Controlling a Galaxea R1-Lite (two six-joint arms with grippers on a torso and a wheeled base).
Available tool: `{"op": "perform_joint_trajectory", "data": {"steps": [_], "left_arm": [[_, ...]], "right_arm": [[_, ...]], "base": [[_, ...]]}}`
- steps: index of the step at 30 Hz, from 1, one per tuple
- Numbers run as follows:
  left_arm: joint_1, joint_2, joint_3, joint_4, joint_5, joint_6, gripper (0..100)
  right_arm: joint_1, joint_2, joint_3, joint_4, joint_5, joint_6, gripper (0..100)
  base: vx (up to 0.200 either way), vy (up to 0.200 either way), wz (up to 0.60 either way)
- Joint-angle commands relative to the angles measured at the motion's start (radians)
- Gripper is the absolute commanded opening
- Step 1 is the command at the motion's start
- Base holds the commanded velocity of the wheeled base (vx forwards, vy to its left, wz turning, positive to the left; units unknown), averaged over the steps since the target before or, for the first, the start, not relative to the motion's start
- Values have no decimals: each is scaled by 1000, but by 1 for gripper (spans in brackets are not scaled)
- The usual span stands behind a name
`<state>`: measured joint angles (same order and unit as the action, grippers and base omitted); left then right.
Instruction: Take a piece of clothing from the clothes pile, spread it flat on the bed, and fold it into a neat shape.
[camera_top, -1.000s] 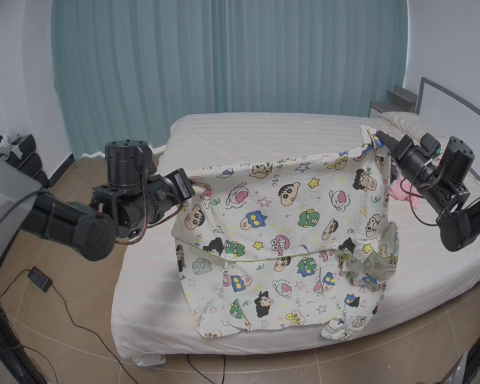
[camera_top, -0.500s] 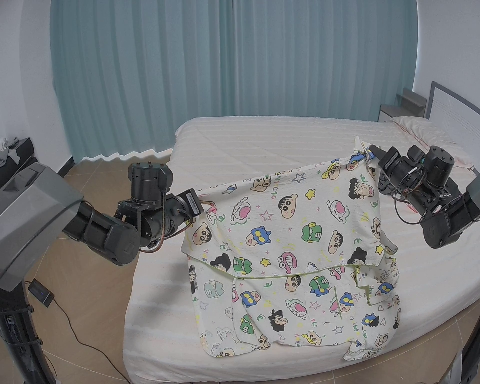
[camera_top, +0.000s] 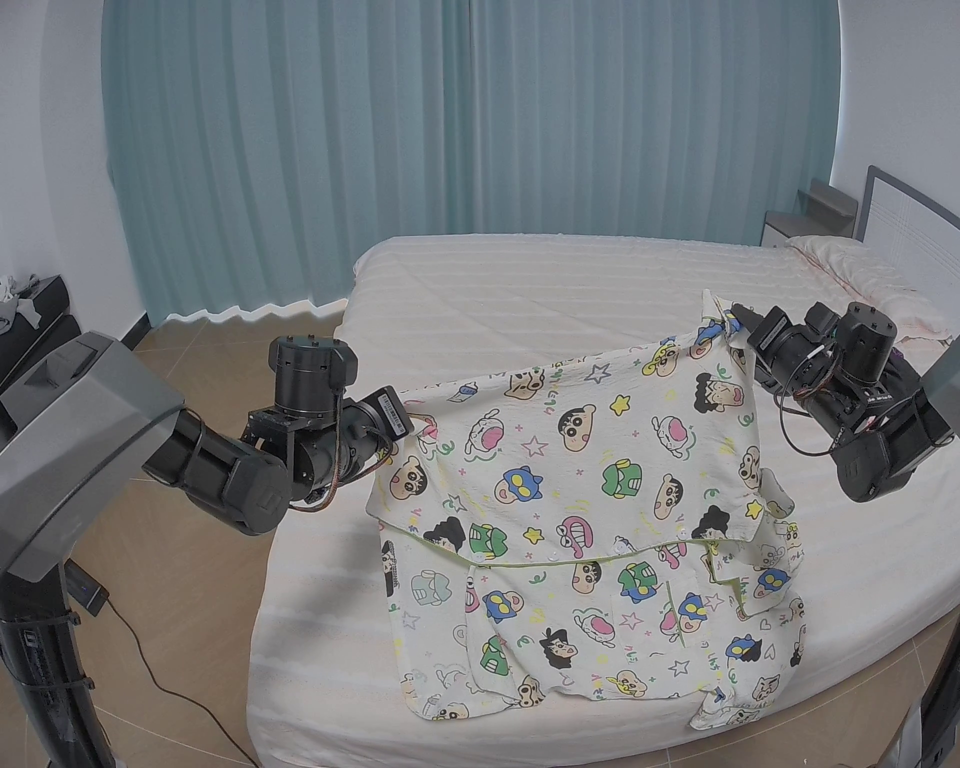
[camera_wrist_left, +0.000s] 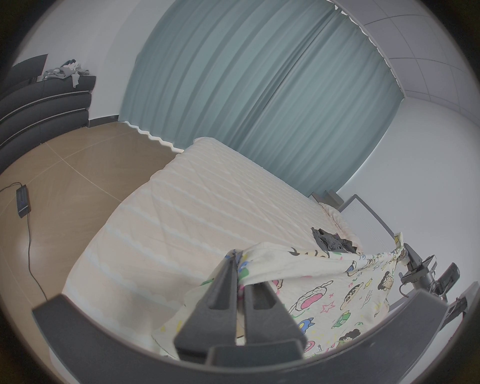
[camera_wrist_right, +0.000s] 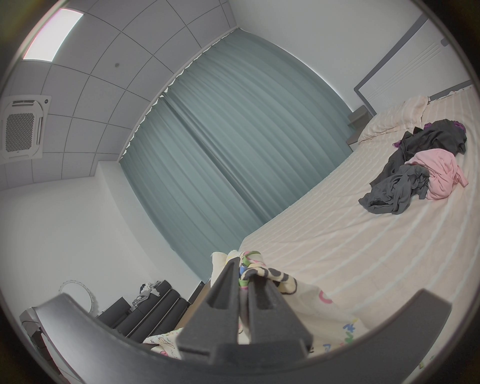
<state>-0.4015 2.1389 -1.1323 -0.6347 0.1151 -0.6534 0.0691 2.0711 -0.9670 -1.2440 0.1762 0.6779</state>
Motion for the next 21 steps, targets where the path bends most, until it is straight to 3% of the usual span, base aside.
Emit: {"op": "perform_joint_trajectory", "data": {"steps": [1, 16, 21], "left_arm": [[-2, -1, 0, 0, 0, 0, 0], [15, 39, -43, 1, 9, 1, 0], [35, 91, -95, 3, 35, 8, 0]], "right_arm": [[-6, 4, -1, -2, 0, 0, 0], [-26, 63, -36, 2, -1, 0, 0], [-19, 118, -65, 8, -9, 0, 0]], "base": [[0, -200, 0], [0, -200, 0], [0, 0, 0]]}}
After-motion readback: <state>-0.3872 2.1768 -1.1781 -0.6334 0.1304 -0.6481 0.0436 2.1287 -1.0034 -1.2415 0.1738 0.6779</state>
